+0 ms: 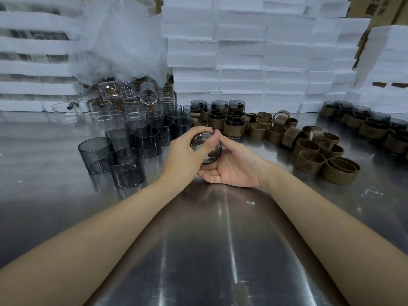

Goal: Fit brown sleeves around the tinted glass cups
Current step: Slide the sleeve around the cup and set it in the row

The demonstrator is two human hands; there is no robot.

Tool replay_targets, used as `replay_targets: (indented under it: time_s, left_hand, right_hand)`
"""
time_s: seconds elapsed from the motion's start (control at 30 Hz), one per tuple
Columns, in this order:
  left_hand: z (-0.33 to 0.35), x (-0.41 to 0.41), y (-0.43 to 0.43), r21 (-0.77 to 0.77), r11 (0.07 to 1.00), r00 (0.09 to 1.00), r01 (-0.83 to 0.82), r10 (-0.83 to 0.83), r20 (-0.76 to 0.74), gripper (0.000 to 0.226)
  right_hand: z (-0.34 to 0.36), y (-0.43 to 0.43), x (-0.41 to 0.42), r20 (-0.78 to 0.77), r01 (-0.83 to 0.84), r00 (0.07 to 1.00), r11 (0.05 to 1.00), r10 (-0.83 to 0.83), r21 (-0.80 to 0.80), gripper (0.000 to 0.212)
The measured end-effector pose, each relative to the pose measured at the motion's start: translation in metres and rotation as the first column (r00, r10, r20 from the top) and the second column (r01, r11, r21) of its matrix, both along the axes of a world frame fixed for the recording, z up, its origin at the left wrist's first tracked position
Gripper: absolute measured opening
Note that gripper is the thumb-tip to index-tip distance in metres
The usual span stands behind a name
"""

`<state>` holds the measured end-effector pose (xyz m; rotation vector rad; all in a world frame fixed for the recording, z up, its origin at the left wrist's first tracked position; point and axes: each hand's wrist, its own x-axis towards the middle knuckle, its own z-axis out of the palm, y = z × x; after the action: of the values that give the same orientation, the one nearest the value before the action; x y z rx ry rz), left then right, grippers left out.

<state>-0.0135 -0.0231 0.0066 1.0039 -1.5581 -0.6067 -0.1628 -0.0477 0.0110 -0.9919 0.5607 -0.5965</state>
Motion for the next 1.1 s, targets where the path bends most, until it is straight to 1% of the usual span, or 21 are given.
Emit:
replay_targets:
  time_s: [0.03, 0.07, 0.17, 0.23, 0.3, 0.33, 0.37, 0.43, 0.5, 0.57, 0.63, 0.67, 0.73, 0.77, 0.83, 0.87, 0.93, 1.0, 1.1]
  left_hand:
    - [0.001, 0.000, 0.000, -0.011, 1.000, 1.000, -0.001, 0.001, -0.016, 0.015]
    - [0.001, 0.000, 0.000, -0.015, 1.000, 1.000, -0.010, 0.009, -0.028, 0.016]
    - [0.004, 0.001, 0.001, 0.019, 0.999, 0.993, -0.034, 0.036, -0.115, 0.042]
    - [0.004, 0.003, 0.000, 0.032, 0.999, 0.989, -0.015, 0.020, -0.149, 0.052]
    - [0.004, 0.005, 0.002, 0.029, 0.999, 0.995, 0.038, -0.035, -0.098, 0.046]
    - [0.003, 0.005, 0.001, 0.028, 0.998, 0.998, 0.052, -0.051, -0.041, 0.040]
    - [0.002, 0.005, 0.001, 0.025, 0.998, 0.998, 0.056, -0.057, 0.017, 0.040]
    - [-0.002, 0.004, -0.001, 0.003, 0.998, 0.996, 0.059, -0.059, 0.068, 0.054]
    - [-0.004, 0.003, 0.000, -0.013, 0.999, 0.998, 0.042, -0.041, 0.041, 0.049]
    - [-0.004, 0.002, 0.000, -0.023, 0.999, 1.000, 0.025, -0.025, 0.017, 0.035]
    - [-0.003, 0.001, 0.002, -0.039, 0.999, 1.000, 0.018, -0.019, -0.008, 0.022]
    - [-0.003, 0.000, 0.002, -0.058, 0.998, 1.000, 0.007, -0.009, -0.024, 0.018]
    - [-0.001, 0.001, 0.003, -0.062, 0.998, 0.999, 0.016, -0.019, -0.051, 0.028]
    - [-0.001, 0.003, 0.002, -0.038, 0.998, 0.998, 0.042, -0.044, -0.053, 0.033]
    - [-0.002, 0.005, -0.001, 0.007, 0.992, 0.992, 0.125, -0.125, -0.032, 0.027]
    - [-0.002, 0.005, -0.001, 0.024, 0.986, 0.987, 0.162, -0.162, -0.008, 0.027]
    - [-0.004, 0.003, -0.002, 0.037, 0.980, 0.980, 0.198, -0.198, 0.016, 0.044]
    - [-0.006, 0.001, -0.003, 0.021, 0.985, 0.985, 0.171, -0.172, 0.031, 0.040]
    - [-0.004, 0.000, 0.001, -0.053, 0.995, 0.996, 0.085, -0.083, 0.046, 0.033]
  right_hand:
    - [0.000, 0.000, 0.000, -0.004, -0.004, 1.000, 1.000, 0.004, -0.010, 0.061]
    - [0.000, 0.000, 0.001, -0.013, -0.007, 1.000, 1.000, 0.007, -0.023, 0.059]
    - [-0.001, 0.000, 0.002, -0.057, 0.019, 0.998, 0.999, -0.022, -0.049, 0.055]
    - [-0.001, -0.001, 0.002, -0.080, 0.045, 0.996, 0.998, -0.049, -0.051, 0.057]
    - [-0.001, -0.001, 0.000, -0.065, 0.062, 0.996, 0.997, -0.064, -0.036, 0.054]
    - [-0.001, -0.001, -0.001, -0.045, 0.062, 0.997, 0.998, -0.063, -0.026, 0.050]
    - [-0.001, -0.001, -0.003, -0.027, 0.054, 0.998, 0.998, -0.055, -0.024, 0.047]
    - [-0.001, 0.000, -0.005, -0.017, 0.038, 0.999, 0.998, -0.039, -0.042, 0.047]
    - [0.000, 0.000, -0.005, -0.038, 0.043, 0.998, 0.998, -0.045, -0.055, 0.047]
    - [0.000, -0.001, -0.004, -0.060, 0.061, 0.996, 0.997, -0.064, -0.054, 0.049]
    - [0.000, -0.002, -0.004, -0.067, 0.060, 0.996, 0.997, -0.063, -0.051, 0.055]
    - [0.001, -0.002, -0.003, -0.069, 0.054, 0.996, 0.997, -0.057, -0.048, 0.058]
    - [0.001, -0.001, -0.003, -0.088, 0.046, 0.995, 0.998, -0.050, -0.046, 0.062]
    - [0.001, -0.002, -0.004, -0.097, 0.046, 0.994, 0.998, -0.050, -0.044, 0.062]
    - [0.001, -0.002, -0.005, -0.092, 0.062, 0.994, 0.997, -0.065, -0.035, 0.060]
    - [0.002, -0.002, -0.006, -0.081, 0.070, 0.994, 0.997, -0.072, -0.032, 0.059]
    - [0.003, -0.003, -0.007, -0.069, 0.070, 0.995, 0.997, -0.072, -0.032, 0.062]
    - [0.003, -0.004, -0.009, -0.064, 0.065, 0.996, 0.997, -0.067, -0.036, 0.063]
    - [0.003, -0.003, -0.008, -0.060, 0.080, 0.995, 0.996, -0.082, -0.032, 0.060]
